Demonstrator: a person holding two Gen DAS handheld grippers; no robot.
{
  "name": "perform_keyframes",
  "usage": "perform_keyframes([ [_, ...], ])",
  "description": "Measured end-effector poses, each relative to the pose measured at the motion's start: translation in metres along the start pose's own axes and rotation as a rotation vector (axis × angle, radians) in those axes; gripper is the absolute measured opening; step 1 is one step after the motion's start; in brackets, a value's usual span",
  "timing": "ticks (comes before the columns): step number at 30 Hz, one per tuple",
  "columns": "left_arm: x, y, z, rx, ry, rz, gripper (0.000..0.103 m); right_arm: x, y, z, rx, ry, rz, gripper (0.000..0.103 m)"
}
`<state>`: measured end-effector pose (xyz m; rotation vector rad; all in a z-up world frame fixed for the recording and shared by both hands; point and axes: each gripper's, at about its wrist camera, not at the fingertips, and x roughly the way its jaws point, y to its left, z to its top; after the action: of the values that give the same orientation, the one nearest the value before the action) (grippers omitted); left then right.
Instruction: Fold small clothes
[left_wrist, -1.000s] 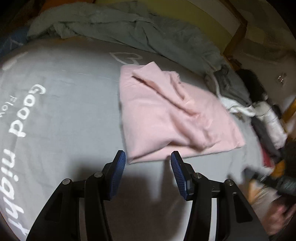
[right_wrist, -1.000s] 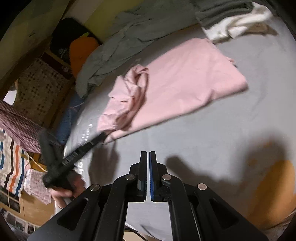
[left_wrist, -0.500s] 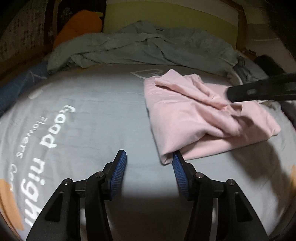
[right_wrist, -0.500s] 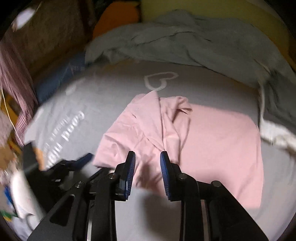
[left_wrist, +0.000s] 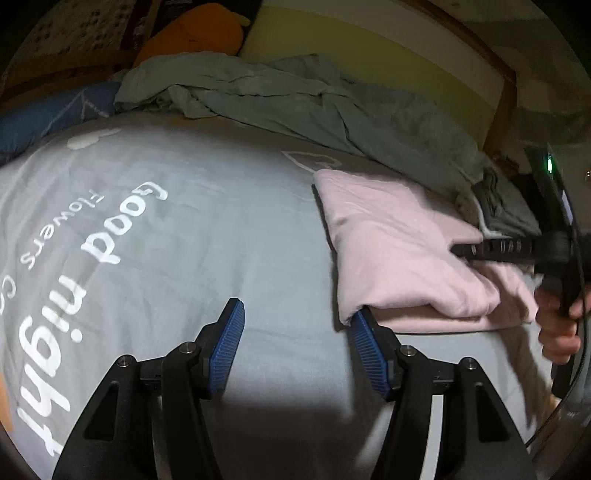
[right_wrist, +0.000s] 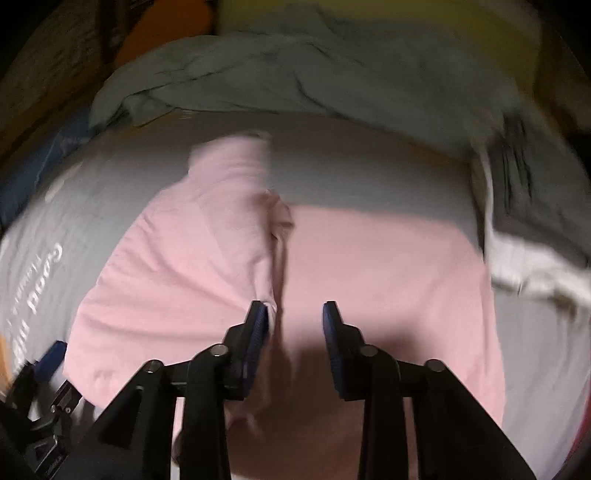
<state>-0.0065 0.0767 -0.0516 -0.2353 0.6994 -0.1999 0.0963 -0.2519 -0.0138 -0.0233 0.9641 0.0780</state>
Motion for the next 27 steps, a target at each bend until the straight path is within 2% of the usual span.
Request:
perform_keyframes([
  [3,-0.003,0.007,0.000,-0.044,-0.009,-0.038,0.060,-0.001,-0.011,-0.007,0.000,0.008,-0.107,0.032],
  [7,-0.013,0.016,0.000,-0.080,-0.050,-0.079,0.060,-0.023,-0.022,-0.013,0.086,-0.013,0.043,0.032],
  [11,-0.014,0.032,0.004,-0.145,-0.049,-0.085,0.056,-0.064,0.001,-0.026,0.012,-0.110,0.208,0.032],
  [13,-0.016,0.032,0.005,-0.148,-0.055,-0.099,0.056,-0.074,0.017,-0.037,-0.042,-0.126,0.246,0.032],
  [15,-0.016,0.027,0.006,-0.131,-0.042,-0.168,0.057,-0.069,0.029,-0.050,-0.067,-0.100,0.219,0.032],
  [17,-0.010,0.017,0.006,-0.107,0.006,-0.275,0.061,-0.059,0.028,-0.059,-0.008,-0.056,0.214,0.032],
  [18,-0.008,0.011,0.004,-0.085,0.018,-0.284,0.062,-0.056,0.019,-0.066,0.051,-0.040,0.242,0.032],
  [21,0.000,-0.005,0.002,-0.013,0.018,-0.195,0.062,-0.058,-0.002,-0.082,0.175,-0.055,0.308,0.032],
  [23,0.006,-0.012,0.003,0.023,0.032,-0.134,0.057,-0.057,-0.011,-0.086,0.225,-0.063,0.369,0.032],
  [24,0.008,-0.016,0.003,0.047,0.025,-0.098,0.044,-0.055,-0.010,-0.087,0.236,-0.060,0.387,0.032],
  [25,0.007,-0.019,0.002,0.069,0.014,-0.048,0.024,-0.053,-0.009,-0.088,0.244,-0.059,0.394,0.019],
  [26,0.008,-0.019,0.001,0.074,0.014,-0.022,0.023,-0.050,-0.007,-0.088,0.241,-0.057,0.383,0.004],
  [27,0.007,-0.017,-0.003,0.059,0.007,-0.023,0.021,-0.048,-0.006,-0.088,0.236,-0.055,0.356,0.004],
])
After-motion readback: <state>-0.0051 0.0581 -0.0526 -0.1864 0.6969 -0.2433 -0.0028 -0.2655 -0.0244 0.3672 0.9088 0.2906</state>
